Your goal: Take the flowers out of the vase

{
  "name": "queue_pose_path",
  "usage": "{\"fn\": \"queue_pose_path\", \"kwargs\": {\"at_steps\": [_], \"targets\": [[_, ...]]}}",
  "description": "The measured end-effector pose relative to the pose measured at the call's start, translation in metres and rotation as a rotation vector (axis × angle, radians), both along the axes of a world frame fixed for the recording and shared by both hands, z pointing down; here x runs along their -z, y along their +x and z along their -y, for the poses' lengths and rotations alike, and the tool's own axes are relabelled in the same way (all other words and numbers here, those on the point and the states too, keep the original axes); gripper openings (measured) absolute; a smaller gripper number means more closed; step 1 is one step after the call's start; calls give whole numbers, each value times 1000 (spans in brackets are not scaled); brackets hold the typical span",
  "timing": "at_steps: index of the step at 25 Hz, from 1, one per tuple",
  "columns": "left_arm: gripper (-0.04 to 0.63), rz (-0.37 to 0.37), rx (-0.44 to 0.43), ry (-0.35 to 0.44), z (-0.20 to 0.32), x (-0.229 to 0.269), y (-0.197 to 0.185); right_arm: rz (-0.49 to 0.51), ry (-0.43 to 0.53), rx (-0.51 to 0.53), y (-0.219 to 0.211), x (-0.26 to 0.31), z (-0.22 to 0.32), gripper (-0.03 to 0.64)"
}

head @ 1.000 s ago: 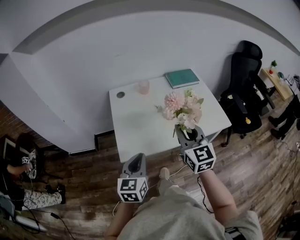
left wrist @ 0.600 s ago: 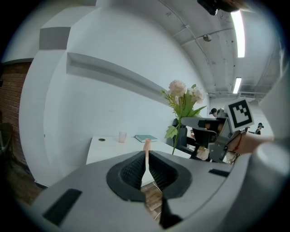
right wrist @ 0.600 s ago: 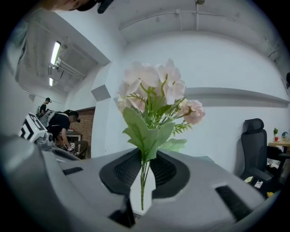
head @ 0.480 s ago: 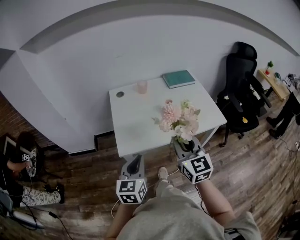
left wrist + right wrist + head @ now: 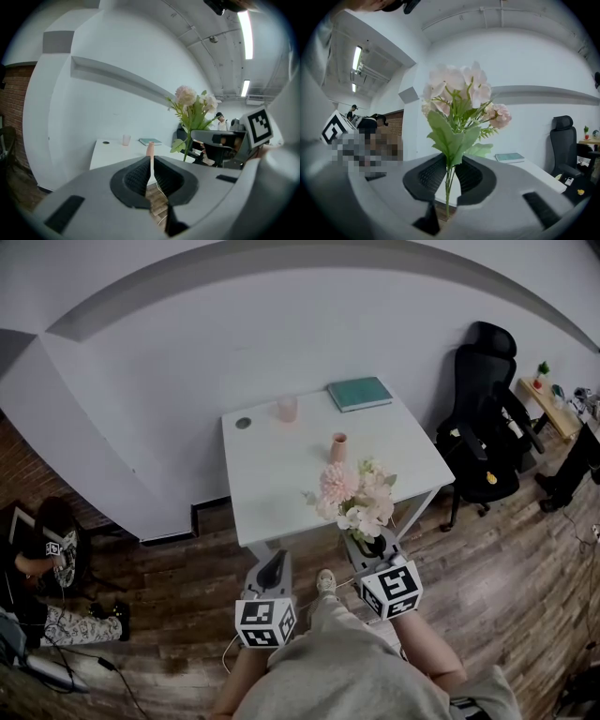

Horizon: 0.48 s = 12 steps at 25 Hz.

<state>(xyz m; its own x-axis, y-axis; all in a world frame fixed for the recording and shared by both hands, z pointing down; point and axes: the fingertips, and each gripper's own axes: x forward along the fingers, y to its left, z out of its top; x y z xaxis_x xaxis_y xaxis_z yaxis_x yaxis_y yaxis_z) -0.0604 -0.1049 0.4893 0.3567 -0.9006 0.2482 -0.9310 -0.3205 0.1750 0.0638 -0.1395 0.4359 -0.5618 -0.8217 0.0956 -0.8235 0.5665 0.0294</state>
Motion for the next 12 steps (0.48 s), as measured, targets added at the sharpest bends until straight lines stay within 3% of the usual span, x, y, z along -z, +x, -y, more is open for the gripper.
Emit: {"fn": "queue_pose_path", "kwargs": {"at_steps": [12], "targets": [[21,1,-2,-4,5,0,4,9,-27,9,0,-11,-2,57]]}}
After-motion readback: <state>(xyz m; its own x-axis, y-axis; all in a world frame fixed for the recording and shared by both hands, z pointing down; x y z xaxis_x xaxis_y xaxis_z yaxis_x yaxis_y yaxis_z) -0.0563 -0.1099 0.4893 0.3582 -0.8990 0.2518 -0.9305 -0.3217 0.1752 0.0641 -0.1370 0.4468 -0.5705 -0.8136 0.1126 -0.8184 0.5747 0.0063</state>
